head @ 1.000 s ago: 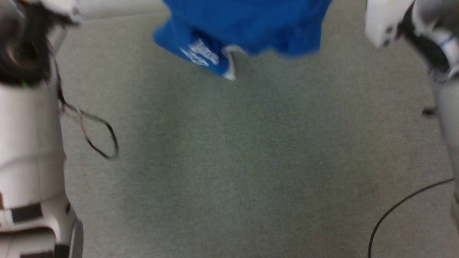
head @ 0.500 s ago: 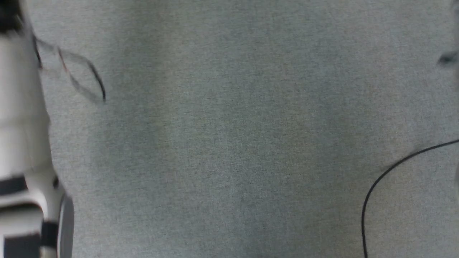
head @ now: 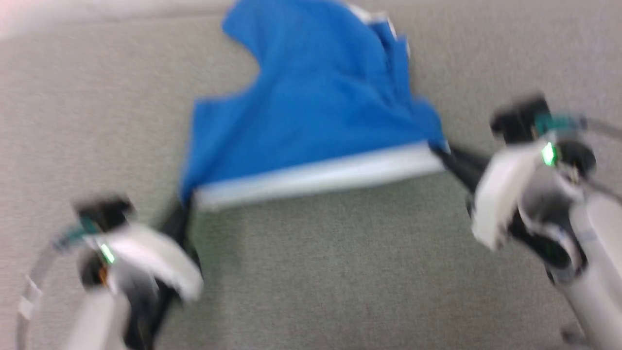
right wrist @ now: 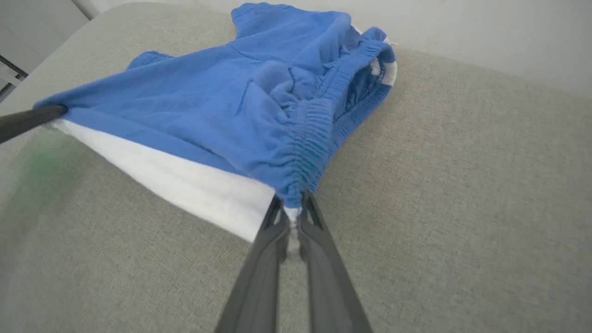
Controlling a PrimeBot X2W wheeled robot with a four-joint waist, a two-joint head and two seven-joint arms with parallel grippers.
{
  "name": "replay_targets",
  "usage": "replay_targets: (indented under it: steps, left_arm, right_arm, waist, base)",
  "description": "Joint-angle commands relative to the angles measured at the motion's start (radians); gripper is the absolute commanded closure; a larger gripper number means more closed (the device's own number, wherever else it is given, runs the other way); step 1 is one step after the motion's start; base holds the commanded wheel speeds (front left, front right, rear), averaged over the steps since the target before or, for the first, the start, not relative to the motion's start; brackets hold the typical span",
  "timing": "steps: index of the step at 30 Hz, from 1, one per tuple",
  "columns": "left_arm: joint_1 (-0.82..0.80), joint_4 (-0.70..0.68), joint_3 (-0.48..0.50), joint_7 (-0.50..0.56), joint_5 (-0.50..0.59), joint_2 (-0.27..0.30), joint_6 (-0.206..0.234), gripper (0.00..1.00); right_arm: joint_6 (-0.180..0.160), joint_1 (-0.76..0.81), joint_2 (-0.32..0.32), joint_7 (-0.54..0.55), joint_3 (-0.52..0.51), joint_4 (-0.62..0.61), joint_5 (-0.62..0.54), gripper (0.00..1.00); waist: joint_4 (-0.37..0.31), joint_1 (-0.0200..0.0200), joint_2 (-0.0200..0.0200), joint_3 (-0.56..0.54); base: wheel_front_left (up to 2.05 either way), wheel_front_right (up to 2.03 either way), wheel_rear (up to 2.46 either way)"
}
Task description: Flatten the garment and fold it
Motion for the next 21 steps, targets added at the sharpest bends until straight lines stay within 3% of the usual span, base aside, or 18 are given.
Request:
replay_targets:
  steps: [1, 6, 11, 21]
  left_arm:
    - [0.039, -0.011, -0.01, 0.027, -0.005, 0.002, 0.012, 1.0]
    - [0.234, -0.063, -0.068, 0.203, -0.029, 0.037, 0.055, 1.0]
    - [0.354, -0.163, -0.082, 0.336, -0.073, 0.064, 0.106, 1.0]
    - [0.5, -0.435, -0.081, 0.492, -0.039, 0.15, 0.241, 1.0]
  right_arm:
    - [-0.002, 0.042, -0.017, 0.0, -0.016, -0.014, 0.004, 1.0]
    - [-0.002, 0.284, -0.011, 0.035, -0.096, -0.077, -0.027, 1.0]
    - [-0.002, 0.475, 0.054, 0.091, -0.198, -0.123, -0.098, 1.0]
    - [-0.002, 0.726, 0.209, 0.366, -0.347, -0.303, -0.188, 1.0]
  waist:
    - [0.063, 0.0004, 0.0, -0.095]
    - [0.089, 0.0004, 0.0, -0.126]
    - [0.105, 0.0004, 0.0, -0.146]
    - [0.093, 0.0004, 0.0, -0.165]
  base:
    - [0.0, 0.0, 0.0]
    - [0.0, 0.0, 0.0]
    - [0.0, 0.0, 0.0]
    - [0.0, 0.0, 0.0]
